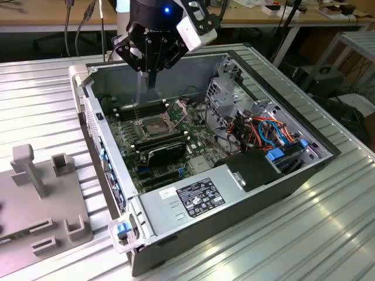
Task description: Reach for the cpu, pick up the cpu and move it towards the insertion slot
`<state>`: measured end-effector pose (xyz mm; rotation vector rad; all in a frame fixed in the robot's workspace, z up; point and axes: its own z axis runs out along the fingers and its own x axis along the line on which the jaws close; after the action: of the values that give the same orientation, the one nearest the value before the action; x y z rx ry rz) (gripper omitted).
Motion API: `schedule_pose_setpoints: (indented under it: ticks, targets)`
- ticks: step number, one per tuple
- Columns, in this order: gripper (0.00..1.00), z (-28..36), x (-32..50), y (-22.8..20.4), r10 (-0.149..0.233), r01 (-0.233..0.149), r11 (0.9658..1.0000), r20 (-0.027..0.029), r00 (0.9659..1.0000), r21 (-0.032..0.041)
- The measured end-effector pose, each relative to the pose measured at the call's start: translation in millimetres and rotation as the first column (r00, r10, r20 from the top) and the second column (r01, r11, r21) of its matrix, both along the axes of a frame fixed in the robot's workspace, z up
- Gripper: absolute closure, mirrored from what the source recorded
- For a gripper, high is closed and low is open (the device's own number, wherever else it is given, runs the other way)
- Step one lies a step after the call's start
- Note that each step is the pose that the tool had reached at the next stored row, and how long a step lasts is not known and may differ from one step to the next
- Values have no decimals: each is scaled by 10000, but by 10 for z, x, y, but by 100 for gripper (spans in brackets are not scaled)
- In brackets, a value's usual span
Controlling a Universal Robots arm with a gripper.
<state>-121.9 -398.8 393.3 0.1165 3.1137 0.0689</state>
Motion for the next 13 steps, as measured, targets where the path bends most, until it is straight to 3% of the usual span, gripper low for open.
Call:
schedule_pose_setpoints:
  ticks: [13]
  targets:
    - [89,0,-89,0,-1,1,10000,0,10000,0]
